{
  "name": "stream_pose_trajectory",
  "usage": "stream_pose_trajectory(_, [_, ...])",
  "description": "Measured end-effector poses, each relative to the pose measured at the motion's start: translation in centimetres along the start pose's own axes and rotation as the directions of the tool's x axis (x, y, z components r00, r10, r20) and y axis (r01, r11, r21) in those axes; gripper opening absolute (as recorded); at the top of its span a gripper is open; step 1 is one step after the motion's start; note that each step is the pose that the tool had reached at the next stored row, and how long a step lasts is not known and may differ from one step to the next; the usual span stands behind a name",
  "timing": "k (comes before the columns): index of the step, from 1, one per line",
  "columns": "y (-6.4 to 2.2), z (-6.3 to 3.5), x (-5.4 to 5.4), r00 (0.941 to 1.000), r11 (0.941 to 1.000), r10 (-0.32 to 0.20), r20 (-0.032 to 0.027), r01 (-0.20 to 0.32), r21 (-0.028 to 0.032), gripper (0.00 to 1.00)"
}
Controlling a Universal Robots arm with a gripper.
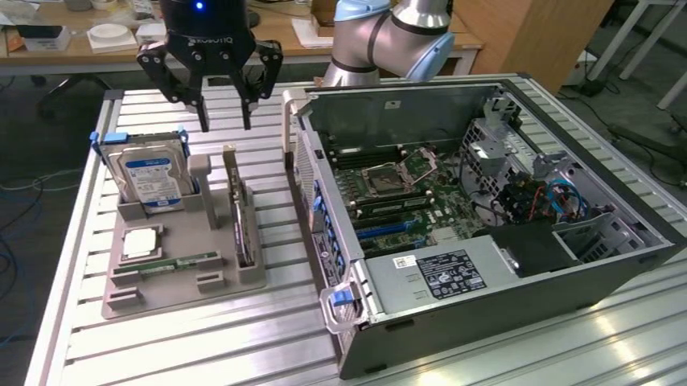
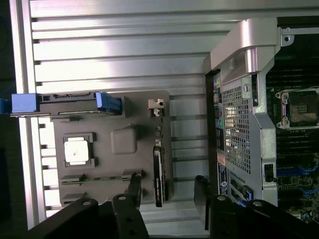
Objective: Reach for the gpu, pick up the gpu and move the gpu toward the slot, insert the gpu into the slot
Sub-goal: 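Pick up the gpu and move the gpu toward the slot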
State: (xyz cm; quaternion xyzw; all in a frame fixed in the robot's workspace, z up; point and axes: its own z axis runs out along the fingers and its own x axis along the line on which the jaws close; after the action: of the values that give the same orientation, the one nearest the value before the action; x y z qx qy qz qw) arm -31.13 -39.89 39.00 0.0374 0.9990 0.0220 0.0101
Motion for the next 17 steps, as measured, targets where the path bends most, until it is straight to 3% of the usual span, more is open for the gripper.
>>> stream_pose_trajectory(3, [0.0,0.0,0.0,1.0,1.0,0.0,0.0,0.0,0.0002,0.61])
stream_pose_trajectory(4, [0.0,0.0,0.0,1.0,1.0,0.0,-0.0001,0.0,0.0002,0.68])
stream_pose_trajectory(12, [-0.38,-0.01,-0.03,1.0,1.0,-0.003,0.0001,0.003,0.0018,0.68])
stream_pose_trajectory(17, [-0.43,0.0,-0.03,0.9987,0.9987,-0.052,-0.0022,0.052,0.001,0.68])
